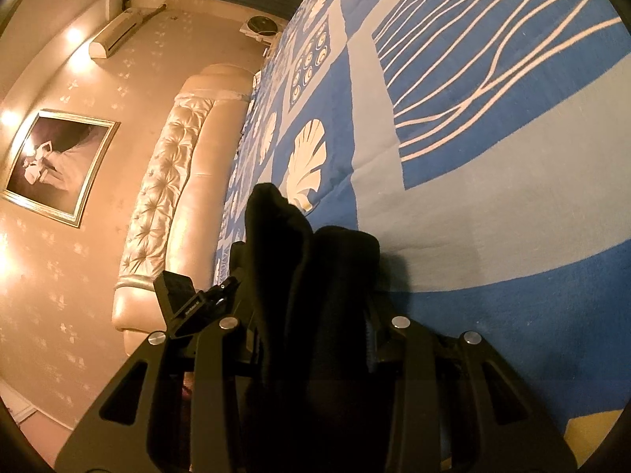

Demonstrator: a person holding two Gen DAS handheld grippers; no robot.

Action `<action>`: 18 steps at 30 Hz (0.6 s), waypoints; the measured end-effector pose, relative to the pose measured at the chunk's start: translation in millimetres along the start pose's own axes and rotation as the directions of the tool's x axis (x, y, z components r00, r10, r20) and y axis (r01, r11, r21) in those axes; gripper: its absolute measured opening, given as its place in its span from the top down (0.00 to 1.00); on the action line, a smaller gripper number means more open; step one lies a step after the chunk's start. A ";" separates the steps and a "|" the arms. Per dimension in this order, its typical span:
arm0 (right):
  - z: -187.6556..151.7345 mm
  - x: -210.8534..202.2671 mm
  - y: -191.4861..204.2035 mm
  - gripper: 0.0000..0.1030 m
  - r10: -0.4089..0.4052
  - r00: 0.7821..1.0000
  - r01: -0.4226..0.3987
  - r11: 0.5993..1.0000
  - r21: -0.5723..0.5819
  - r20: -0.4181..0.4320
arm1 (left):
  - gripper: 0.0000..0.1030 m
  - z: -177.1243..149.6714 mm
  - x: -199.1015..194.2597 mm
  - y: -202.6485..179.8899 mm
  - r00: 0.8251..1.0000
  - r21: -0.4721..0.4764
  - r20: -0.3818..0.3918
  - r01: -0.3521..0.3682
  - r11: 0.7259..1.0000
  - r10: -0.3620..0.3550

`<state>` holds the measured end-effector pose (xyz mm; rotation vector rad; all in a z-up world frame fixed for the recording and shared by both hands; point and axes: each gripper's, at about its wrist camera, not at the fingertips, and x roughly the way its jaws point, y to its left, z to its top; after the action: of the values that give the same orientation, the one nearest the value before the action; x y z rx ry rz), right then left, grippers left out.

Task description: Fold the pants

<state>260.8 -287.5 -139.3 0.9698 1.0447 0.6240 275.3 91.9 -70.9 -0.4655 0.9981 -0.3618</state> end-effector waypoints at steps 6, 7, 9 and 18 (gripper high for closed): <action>-0.5 -2.8 -2.3 0.60 0.012 1.000 -0.012 1.000 0.014 0.000 | 0.47 -3.4 -5.4 3.9 0.999 -0.012 0.009 0.039 0.999 -0.039; -1.4 -5.2 -1.3 0.58 0.013 1.000 -0.013 1.000 0.021 0.000 | 0.44 -5.4 -10.5 7.9 0.998 -0.039 0.008 0.062 0.997 -0.062; -5.1 -12.5 3.3 0.45 0.007 1.000 -0.007 1.000 0.029 0.005 | 0.32 -13.4 -23.6 16.3 0.995 -0.084 0.017 0.097 0.992 -0.096; -62.2 -49.0 6.9 0.29 -0.016 0.998 0.019 0.999 0.036 -0.060 | 0.29 -92.1 -81.6 35.6 0.985 -0.207 0.016 0.172 0.963 -0.172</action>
<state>184.3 -302.0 -123.1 0.9778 1.1200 0.6247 158.0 143.1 -73.8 -0.7448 1.0053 -0.4156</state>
